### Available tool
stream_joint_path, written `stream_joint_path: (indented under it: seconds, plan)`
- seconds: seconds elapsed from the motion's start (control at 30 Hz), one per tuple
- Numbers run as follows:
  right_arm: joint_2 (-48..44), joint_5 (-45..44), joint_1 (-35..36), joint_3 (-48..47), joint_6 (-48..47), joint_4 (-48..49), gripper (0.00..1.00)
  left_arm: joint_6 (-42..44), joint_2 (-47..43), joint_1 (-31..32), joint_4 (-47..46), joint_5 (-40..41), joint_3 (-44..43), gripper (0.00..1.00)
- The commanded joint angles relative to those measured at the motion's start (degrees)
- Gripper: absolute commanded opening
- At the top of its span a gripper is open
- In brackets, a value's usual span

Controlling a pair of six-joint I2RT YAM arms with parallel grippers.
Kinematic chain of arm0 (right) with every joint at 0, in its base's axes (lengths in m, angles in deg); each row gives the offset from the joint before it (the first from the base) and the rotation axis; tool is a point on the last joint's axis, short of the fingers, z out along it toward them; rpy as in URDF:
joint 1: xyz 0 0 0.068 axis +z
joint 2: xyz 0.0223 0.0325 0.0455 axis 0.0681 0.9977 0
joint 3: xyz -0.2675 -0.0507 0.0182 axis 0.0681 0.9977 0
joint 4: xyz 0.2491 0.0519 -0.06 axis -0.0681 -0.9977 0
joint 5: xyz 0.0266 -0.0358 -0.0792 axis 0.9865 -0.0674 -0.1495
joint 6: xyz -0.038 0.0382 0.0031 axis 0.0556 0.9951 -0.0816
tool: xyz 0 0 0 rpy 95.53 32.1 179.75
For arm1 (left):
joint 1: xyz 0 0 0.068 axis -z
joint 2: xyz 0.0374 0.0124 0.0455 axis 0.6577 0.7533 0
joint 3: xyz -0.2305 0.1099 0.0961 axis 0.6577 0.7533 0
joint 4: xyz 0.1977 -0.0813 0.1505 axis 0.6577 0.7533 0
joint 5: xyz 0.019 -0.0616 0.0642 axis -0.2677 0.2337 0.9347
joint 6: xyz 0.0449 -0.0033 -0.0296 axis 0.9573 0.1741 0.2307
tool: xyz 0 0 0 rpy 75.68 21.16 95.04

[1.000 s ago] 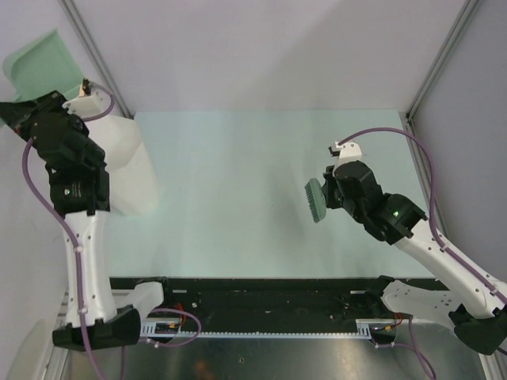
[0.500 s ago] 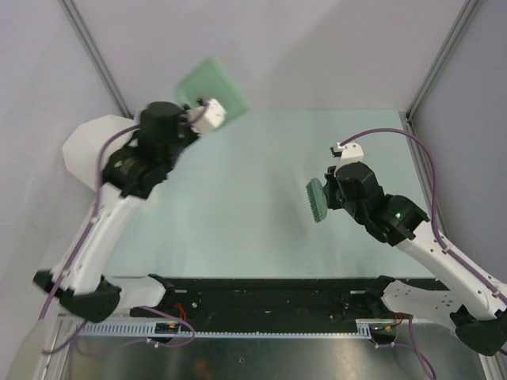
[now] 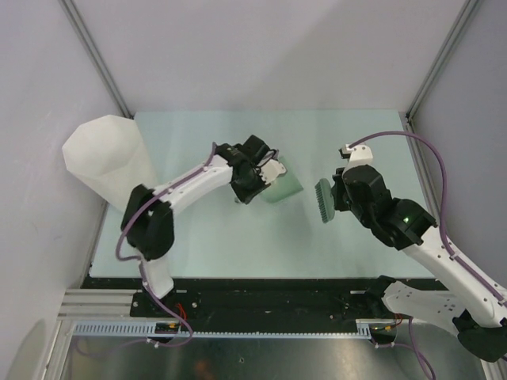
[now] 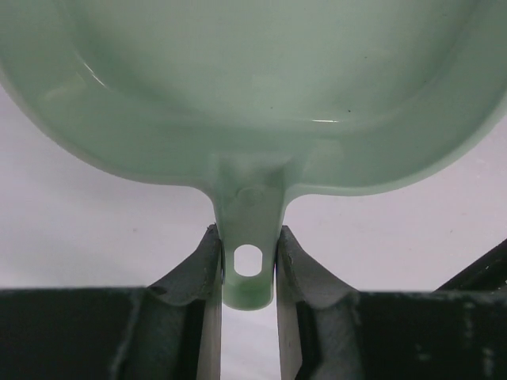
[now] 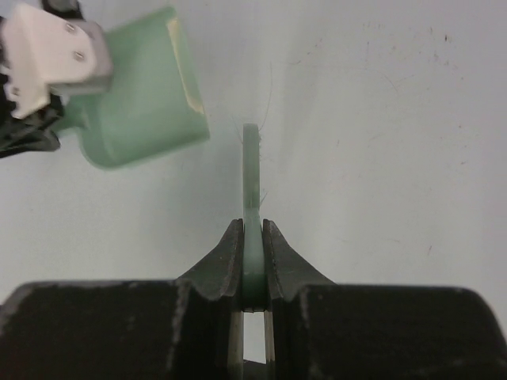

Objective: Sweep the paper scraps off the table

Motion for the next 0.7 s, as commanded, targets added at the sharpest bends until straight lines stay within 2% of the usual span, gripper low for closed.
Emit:
stream_joint_path:
  seconds: [0.0, 0.3, 0.33, 0.37, 0.4, 0.43, 0.53, 0.67]
  plan:
    - [-0.6, -1.2, -0.4, -0.2, 0.2, 0.1, 0.00, -3.0, 4.8, 0.0, 0.8, -4.2, -0.5, 0.00]
    - [-0.4, -0.7, -0.5, 0.0, 0.0, -0.2, 0.00, -1.9, 14.8, 0.0, 0.8, -1.3, -3.7, 0.02]
    - [-0.5, -0.8, -0.6, 0.0, -0.1, -0.3, 0.00, -1.9, 14.9, 0.0, 0.9, -1.3, -3.7, 0.07]
    - [-0.6, -0.8, -0.6, 0.0, -0.1, -0.5, 0.00, -1.7, 15.0, 0.0, 0.8, -1.5, -3.8, 0.21]
    - [-0.6, -0.7, -0.6, 0.0, -0.3, -0.5, 0.00, -1.6, 14.9, 0.0, 0.8, -1.8, -3.9, 0.31]
    - [-0.6, -0.9, -0.6, 0.0, -0.5, -0.5, 0.00, -1.2, 14.6, 0.0, 0.8, -2.7, -3.9, 0.48]
    - [-0.5, -0.9, -0.7, 0.1, -0.7, -0.6, 0.00, -0.4, 13.2, 0.0, 0.8, -4.8, -3.8, 0.68]
    - [-0.3, -0.7, -0.9, 0.2, -0.9, -0.6, 0.00, 0.6, 9.3, 0.0, 0.8, -6.0, -4.0, 0.89]
